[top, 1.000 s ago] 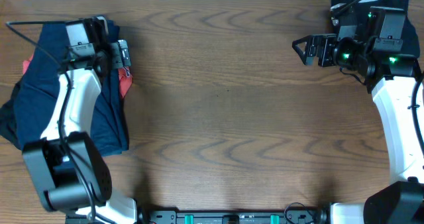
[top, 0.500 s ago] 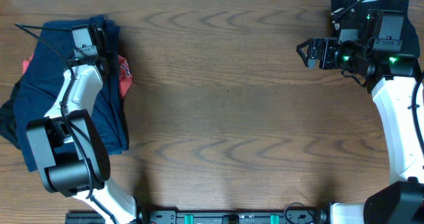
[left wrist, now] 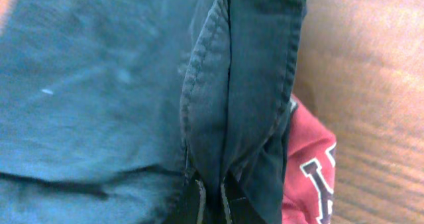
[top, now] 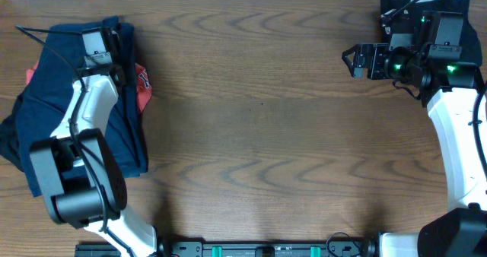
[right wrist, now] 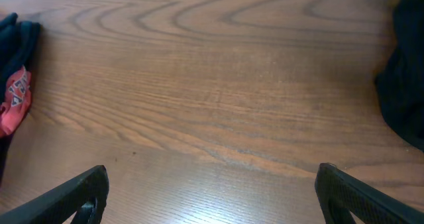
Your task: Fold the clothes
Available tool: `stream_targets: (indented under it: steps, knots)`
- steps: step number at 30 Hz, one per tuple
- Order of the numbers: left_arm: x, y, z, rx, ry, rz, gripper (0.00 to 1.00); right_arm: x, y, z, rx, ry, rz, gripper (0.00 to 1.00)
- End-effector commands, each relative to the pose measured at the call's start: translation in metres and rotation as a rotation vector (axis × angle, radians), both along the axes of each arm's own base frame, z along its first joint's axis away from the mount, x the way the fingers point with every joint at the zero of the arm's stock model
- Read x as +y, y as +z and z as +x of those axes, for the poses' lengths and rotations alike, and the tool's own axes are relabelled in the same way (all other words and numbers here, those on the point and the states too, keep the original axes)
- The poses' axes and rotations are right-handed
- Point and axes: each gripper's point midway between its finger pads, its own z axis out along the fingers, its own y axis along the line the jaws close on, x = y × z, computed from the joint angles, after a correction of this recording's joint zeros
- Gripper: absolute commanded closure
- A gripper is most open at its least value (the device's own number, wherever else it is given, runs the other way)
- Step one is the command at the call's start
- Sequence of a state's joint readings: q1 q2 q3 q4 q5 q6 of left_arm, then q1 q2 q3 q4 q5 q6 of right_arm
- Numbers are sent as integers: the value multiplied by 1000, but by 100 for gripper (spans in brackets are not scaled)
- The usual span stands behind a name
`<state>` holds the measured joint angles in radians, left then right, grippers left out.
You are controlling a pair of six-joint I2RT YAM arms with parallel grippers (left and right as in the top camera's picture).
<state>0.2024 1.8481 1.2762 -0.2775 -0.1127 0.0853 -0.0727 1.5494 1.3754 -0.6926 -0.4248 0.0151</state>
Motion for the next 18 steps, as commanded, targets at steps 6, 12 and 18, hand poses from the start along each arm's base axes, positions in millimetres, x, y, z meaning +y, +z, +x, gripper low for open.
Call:
stream_targets:
  steps: [6,12,18]
  knots:
    - [-36,213,-6,-524,-71,-3,94,4,2,3,-1,3,-6,3]
    - [-125,279,-36,-674,-353,-130,94,1,1,4,0,-11,-21,2]
    - [-197,244,-47,-530,-520,-225,94,1,-2,0,21,-10,-19,2]
